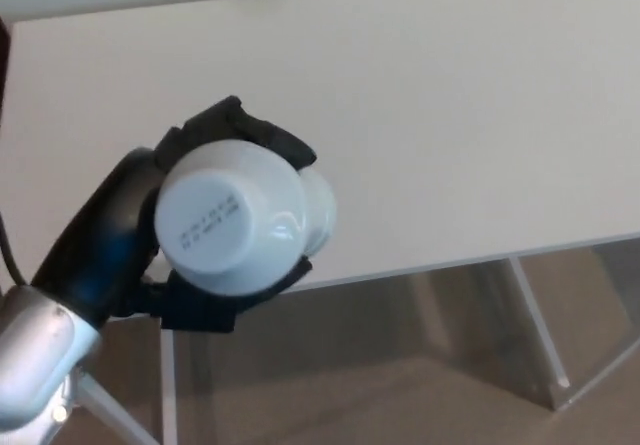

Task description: The robot picks up a bottle from a person using its left hand and walk towards the table in frontand put the bottle on the table.

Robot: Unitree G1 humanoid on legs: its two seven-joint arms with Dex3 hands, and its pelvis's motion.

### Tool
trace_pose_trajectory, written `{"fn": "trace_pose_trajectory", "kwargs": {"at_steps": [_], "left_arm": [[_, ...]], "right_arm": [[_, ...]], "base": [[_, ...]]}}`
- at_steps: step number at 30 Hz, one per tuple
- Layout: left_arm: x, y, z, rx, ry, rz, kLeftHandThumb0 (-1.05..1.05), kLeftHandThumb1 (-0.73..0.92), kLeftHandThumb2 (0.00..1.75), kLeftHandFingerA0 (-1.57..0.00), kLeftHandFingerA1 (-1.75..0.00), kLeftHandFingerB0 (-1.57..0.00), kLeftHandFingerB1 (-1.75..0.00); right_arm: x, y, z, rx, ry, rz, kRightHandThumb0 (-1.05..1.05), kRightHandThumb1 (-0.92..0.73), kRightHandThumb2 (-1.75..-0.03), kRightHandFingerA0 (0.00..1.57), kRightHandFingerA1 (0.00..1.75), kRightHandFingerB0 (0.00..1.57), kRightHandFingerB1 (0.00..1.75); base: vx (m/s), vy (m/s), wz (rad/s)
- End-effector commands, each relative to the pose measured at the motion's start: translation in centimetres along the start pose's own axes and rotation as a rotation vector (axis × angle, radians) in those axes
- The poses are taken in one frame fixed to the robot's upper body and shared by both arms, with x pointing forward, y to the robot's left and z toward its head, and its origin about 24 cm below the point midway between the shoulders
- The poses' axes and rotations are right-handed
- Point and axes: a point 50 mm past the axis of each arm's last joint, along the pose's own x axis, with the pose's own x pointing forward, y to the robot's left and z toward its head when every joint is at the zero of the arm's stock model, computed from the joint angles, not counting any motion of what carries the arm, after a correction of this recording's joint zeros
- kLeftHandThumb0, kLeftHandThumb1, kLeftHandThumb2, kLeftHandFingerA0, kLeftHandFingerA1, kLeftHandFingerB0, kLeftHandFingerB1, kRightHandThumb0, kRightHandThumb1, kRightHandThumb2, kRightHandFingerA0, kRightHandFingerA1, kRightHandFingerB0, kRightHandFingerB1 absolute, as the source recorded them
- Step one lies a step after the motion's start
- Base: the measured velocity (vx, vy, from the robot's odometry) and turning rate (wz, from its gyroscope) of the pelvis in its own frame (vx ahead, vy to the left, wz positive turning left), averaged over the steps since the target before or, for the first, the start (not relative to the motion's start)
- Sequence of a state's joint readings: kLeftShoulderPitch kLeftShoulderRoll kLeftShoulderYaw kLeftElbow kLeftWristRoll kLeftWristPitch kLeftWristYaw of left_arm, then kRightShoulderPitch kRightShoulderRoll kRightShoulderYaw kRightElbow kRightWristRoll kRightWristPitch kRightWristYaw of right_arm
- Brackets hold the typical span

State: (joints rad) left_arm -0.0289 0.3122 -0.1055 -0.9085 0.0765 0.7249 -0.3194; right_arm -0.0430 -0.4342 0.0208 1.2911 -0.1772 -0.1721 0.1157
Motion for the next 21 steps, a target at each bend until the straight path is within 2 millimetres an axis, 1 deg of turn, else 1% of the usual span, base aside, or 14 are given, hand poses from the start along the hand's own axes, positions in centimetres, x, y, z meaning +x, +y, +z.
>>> {"fn": "trace_pose_trajectory", "kwargs": {"at_steps": [1,3,5,8,9,10,11,13,14,15,16,17,18,21], "left_arm": [[1.1,0.5,-0.5,-0.039,0.052,0.018,-0.34,0.92,1.11,-1.11,-1.75,-0.5,-1.75],[1.1,0.6,-0.5,-0.04,0.054,0.018,-0.34,0.92,1.11,-1.11,-1.75,-0.5,-1.75],[2.4,1.6,-1.3,-0.053,0.089,0.034,-0.34,0.91,1.02,-1.08,-1.75,-0.58,-1.75],[2.6,1.9,-1.5,-0.054,0.094,0.036,-0.34,0.91,1.02,-1.08,-1.75,-0.58,-1.75],[3.0,2.6,-1.7,-0.061,0.113,0.047,-0.36,0.86,0.99,-1.03,-1.74,-0.6,-1.65],[3.1,2.9,-1.8,-0.064,0.121,0.052,-0.36,0.86,0.99,-1.03,-1.74,-0.6,-1.65],[3.3,3.3,-1.9,-0.062,0.136,0.056,-0.3,0.83,0.95,-1.04,-1.72,-0.63,-1.41],[3.7,4.0,-2.0,-0.049,0.17,0.065,-0.27,0.85,0.86,-1.04,-1.64,-0.65,-1.34],[3.8,4.1,-2.0,-0.048,0.173,0.065,-0.27,0.85,0.86,-1.04,-1.64,-0.65,-1.34],[4.1,4.6,-2.1,-0.055,0.184,0.063,-0.25,0.84,0.78,-1.02,-1.58,-0.67,-1.29],[4.7,5.1,-2.6,-0.095,0.197,0.063,-0.21,0.84,0.72,-1.02,-1.47,-0.71,-1.18],[4.9,5.4,-2.8,-0.112,0.202,0.063,-0.21,0.84,0.72,-1.02,-1.47,-0.71,-1.18],[5.3,5.7,-3.1,-0.126,0.213,0.063,-0.18,0.81,0.71,-1.08,-1.34,-0.75,-1.07],[6.4,6.4,-3.8,-0.157,0.237,0.067,-0.16,0.79,0.72,-1.1,-1.3,-0.79,-1.03]], "right_arm": [[-0.3,-0.4,-0.9,0.026,0.021,-0.008,-0.39,-0.65,-0.59,0.76,0.45,0.6,0.4],[-0.3,-0.4,-0.9,0.026,0.021,-0.008,-0.39,-0.65,-0.59,0.76,0.45,0.6,0.4],[-0.2,-0.4,-0.7,0.039,0.017,-0.008,-0.38,-0.64,-0.59,0.74,0.45,0.59,0.4],[-0.2,-0.4,-0.7,0.043,0.018,-0.006,-0.38,-0.64,-0.59,0.74,0.45,0.59,0.4],[-0.2,-0.4,-0.7,0.032,0.016,-0.006,-0.4,-0.65,-0.59,0.74,0.44,0.58,0.39],[-0.2,-0.4,-0.6,0.027,0.016,-0.006,-0.4,-0.65,-0.59,0.74,0.44,0.58,0.39],[-0.2,-0.4,-0.6,0.029,0.014,-0.005,-0.4,-0.65,-0.59,0.73,0.44,0.58,0.39],[-0.2,-0.5,-0.5,0.02,0.01,-0.003,-0.42,-0.66,-0.59,0.72,0.43,0.56,0.38],[-0.2,-0.5,-0.5,0.019,0.009,-0.002,-0.42,-0.66,-0.59,0.72,0.43,0.56,0.38],[-0.2,-0.5,-0.5,0.021,0.009,-0.001,-0.41,-0.66,-0.59,0.72,0.43,0.57,0.39],[-0.2,-0.4,-0.4,0.019,0.007,0.001,-0.41,-0.66,-0.59,0.72,0.43,0.57,0.39],[-0.2,-0.4,-0.4,0.018,0.006,0.002,-0.41,-0.66,-0.59,0.72,0.43,0.57,0.39],[-0.1,-0.3,-0.4,0.018,0.009,0.001,-0.41,-0.65,-0.59,0.74,0.44,0.57,0.39],[-0.2,-0.4,-0.5,0.019,0.011,-0.002,-0.41,-0.66,-0.59,0.74,0.44,0.58,0.39]], "base": [[0.0,-0.017,0.06],[0.0,0.0,0.0],[0.0,0.0,0.0],[0.0,0.0,0.0],[0.0,0.0,0.0],[0.0,0.0,0.0],[0.0,0.0,0.0],[0.0,0.0,0.0],[0.0,0.0,0.0],[0.0,0.0,0.0],[0.0,0.0,0.0],[0.0,0.0,0.0],[0.0,0.0,0.0],[0.0,0.0,0.0]]}}
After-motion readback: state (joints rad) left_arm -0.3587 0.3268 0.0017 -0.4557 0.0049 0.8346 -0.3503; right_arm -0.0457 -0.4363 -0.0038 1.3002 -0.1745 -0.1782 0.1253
